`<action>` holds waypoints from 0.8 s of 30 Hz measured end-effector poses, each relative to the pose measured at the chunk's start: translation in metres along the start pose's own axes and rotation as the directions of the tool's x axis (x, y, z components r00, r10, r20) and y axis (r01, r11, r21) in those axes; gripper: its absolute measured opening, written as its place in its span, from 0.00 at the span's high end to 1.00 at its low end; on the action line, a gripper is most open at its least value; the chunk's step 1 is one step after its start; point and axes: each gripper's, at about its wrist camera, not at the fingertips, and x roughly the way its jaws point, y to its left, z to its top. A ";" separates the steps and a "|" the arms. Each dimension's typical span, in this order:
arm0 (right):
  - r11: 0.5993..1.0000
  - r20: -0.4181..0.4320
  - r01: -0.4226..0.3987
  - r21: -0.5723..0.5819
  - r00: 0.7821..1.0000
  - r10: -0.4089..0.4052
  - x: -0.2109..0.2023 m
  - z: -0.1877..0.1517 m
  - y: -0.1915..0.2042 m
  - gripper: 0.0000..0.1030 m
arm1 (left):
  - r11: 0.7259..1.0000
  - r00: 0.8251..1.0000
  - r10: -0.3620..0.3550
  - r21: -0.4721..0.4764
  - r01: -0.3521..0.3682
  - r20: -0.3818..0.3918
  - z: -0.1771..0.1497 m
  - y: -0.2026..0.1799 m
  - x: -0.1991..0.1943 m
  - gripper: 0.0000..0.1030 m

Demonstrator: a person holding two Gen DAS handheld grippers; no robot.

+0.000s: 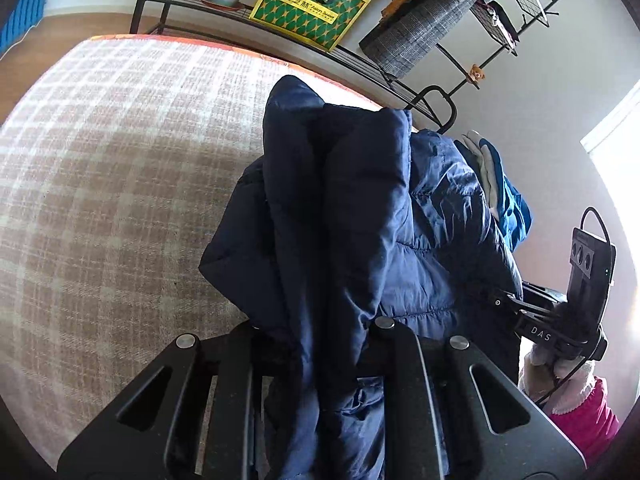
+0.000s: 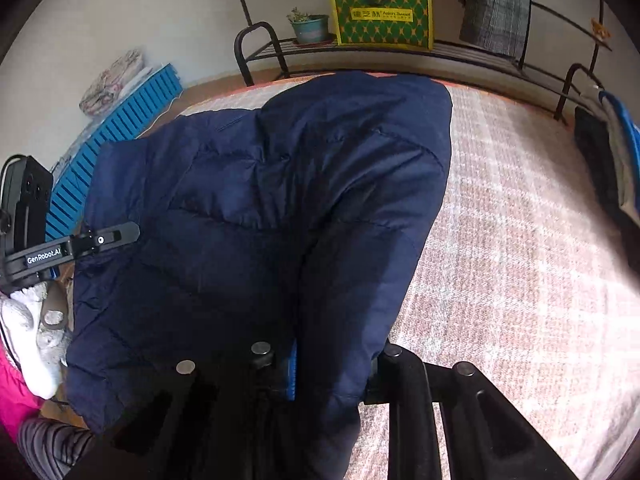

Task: Fold large clothes
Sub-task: 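Lift the folded jacket with both tools and carry it toward the clothes rack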

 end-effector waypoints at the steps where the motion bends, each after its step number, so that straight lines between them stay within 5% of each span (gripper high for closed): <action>1: 1.000 0.010 0.014 -0.010 1.000 -0.014 -0.007 0.000 0.003 0.83 | 1.000 1.000 0.002 0.013 -0.002 0.007 -0.001 -0.006 -0.002 0.85; 12: 0.983 0.126 0.157 -0.098 0.981 -0.144 -0.087 -0.013 0.004 0.84 | 0.991 0.998 -0.033 0.130 0.027 0.047 0.006 -0.069 -0.017 0.86; 24: 0.961 0.144 0.275 -0.031 0.953 -0.268 -0.134 -0.013 -0.078 0.84 | 0.946 0.993 -0.110 0.302 0.114 -0.031 0.018 -0.183 0.053 0.86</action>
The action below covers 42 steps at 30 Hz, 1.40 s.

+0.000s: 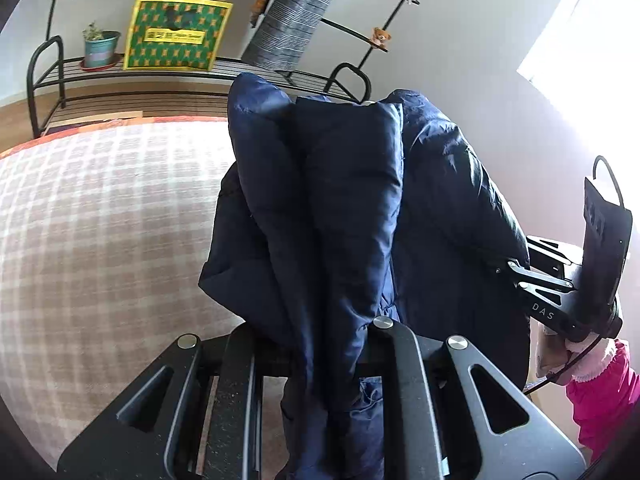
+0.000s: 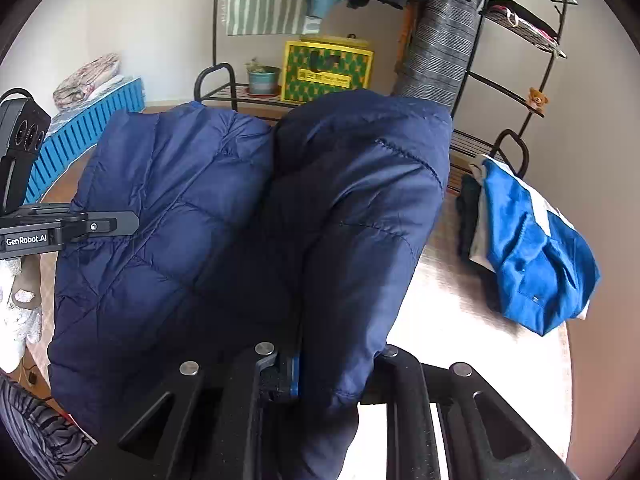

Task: Fold large clothes
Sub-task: 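Lift the folded jacket with both tools and carry it toward the clothes rack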

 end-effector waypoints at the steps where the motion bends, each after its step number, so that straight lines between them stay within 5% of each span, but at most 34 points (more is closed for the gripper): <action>1: 1.000 -0.002 0.015 0.006 1.000 -0.015 0.003 0.004 -0.006 0.84 | 1.000 1.000 -0.014 0.018 0.014 -0.006 0.007 -0.013 0.012 0.86; 11: 0.979 0.028 0.198 0.036 0.980 -0.199 -0.019 0.028 -0.118 0.85 | 0.980 0.989 -0.145 0.140 0.140 0.024 0.086 -0.129 0.095 0.86; 21: 0.913 0.060 0.405 0.050 0.911 -0.407 0.001 0.099 -0.232 0.85 | 0.969 0.973 -0.209 0.154 0.193 0.099 0.209 -0.214 0.205 0.86; 29: 0.879 0.058 0.477 0.013 0.877 -0.477 0.062 0.142 -0.295 0.85 | 0.983 0.976 -0.173 0.078 0.164 0.131 0.253 -0.207 0.285 0.86; 35: 0.886 -0.026 0.462 0.033 0.887 -0.461 0.135 0.142 -0.327 0.80 | 0.998 0.996 -0.069 0.014 0.068 0.064 0.244 -0.186 0.337 0.83; 37: 0.861 -0.089 0.508 0.023 0.859 -0.504 0.162 0.134 -0.337 0.62 | 1.000 0.999 0.018 0.006 -0.018 0.033 0.240 -0.178 0.352 0.70; 39: 0.789 -0.131 0.614 -0.006 0.782 -0.610 0.183 0.128 -0.342 0.48 | 1.000 0.999 0.022 -0.020 -0.021 0.035 0.237 -0.170 0.356 0.60; 40: 0.772 -0.145 0.635 -0.005 0.764 -0.629 0.188 0.125 -0.346 0.48 | 1.000 0.999 0.014 -0.024 -0.014 0.034 0.236 -0.168 0.355 0.59; 42: 0.793 -0.171 0.607 0.048 0.788 -0.592 0.188 0.119 -0.355 0.49 | 0.999 0.998 0.046 -0.003 -0.046 0.041 0.235 -0.171 0.352 0.56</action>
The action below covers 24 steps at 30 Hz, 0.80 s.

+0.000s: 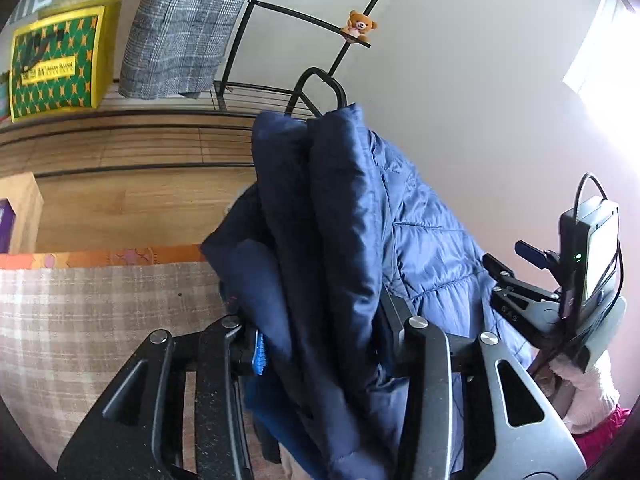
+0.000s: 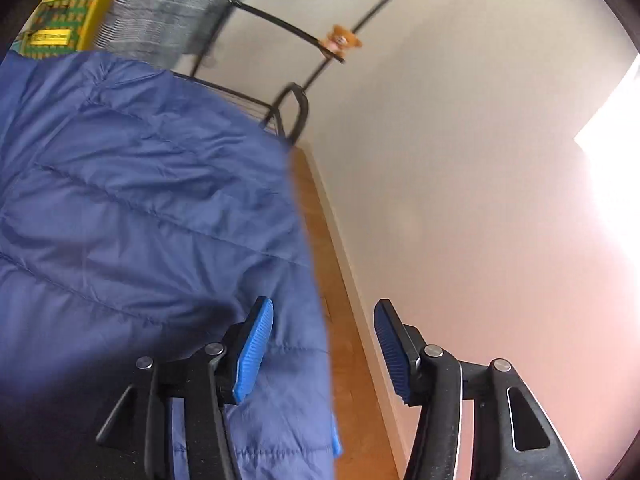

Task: Fold large clothes
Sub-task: 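Lift the folded jacket with both tools and carry it toward the clothes rack, then lower the folded jacket onto the blanket and open both tools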

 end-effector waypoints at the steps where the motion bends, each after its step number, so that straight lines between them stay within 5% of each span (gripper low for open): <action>1: 1.000 0.004 -0.018 0.023 1.000 0.018 -0.001 -0.002 -0.003 0.49 | 1.000 1.000 0.019 0.008 -0.019 0.003 0.000 -0.001 -0.003 0.54; 9: 0.989 0.072 -0.093 0.116 0.994 0.085 -0.049 -0.034 -0.038 0.49 | 0.998 0.998 0.029 0.054 -0.032 0.052 -0.003 -0.010 -0.057 0.54; 16: 0.956 0.146 -0.191 0.224 0.976 0.161 -0.119 -0.060 -0.067 0.49 | 0.982 0.984 0.007 0.184 -0.040 0.180 -0.027 -0.045 -0.174 0.54; 24: 0.932 0.253 -0.264 0.249 0.947 0.200 -0.252 -0.094 -0.085 0.49 | 0.961 0.959 -0.002 0.265 -0.076 0.284 -0.078 -0.083 -0.319 0.54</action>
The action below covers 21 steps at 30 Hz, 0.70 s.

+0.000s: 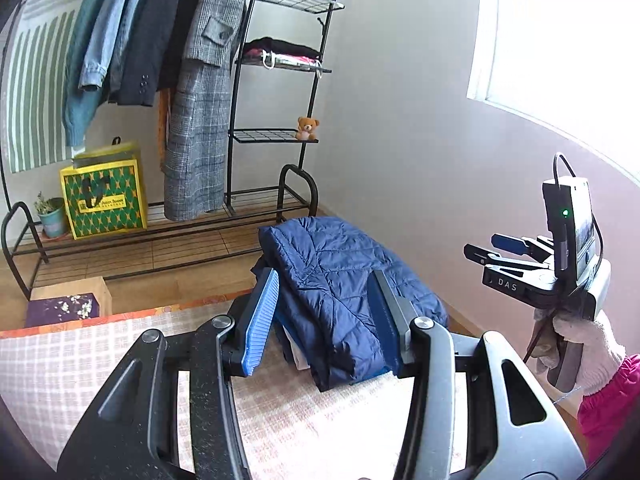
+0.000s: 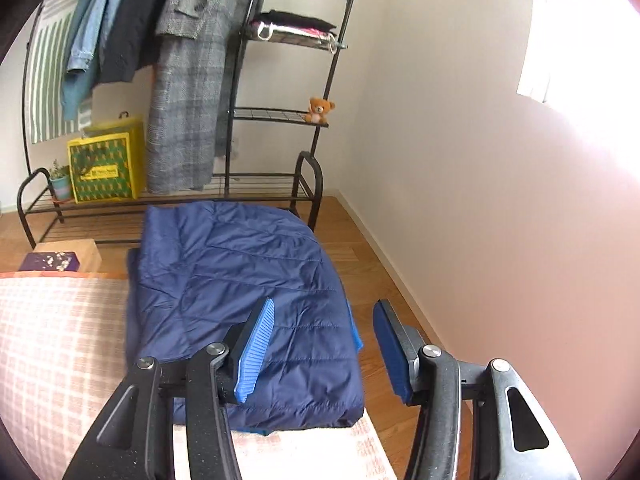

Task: Fold large clothes

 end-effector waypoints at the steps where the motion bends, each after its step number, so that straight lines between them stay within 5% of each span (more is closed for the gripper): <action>1: 1.000 0.011 0.002 0.003 1.000 -0.002 -0.017 0.000 0.001 0.49 | 1.000 1.000 0.001 0.015 -0.001 0.012 0.000 -0.005 -0.018 0.54; 9: 0.999 0.092 -0.049 -0.009 0.994 0.050 -0.162 -0.018 0.018 0.47 | 0.997 0.997 0.005 0.071 -0.011 0.082 -0.020 -0.026 -0.165 0.53; 17: 0.995 0.161 -0.101 -0.012 0.982 0.101 -0.273 -0.062 0.033 0.39 | 0.990 0.991 0.021 0.137 -0.039 0.132 -0.048 -0.041 -0.271 0.39; 21: 0.990 0.180 -0.138 -0.002 0.974 0.136 -0.308 -0.089 0.036 0.35 | 0.987 0.986 0.052 0.144 -0.076 0.161 -0.069 -0.049 -0.302 0.22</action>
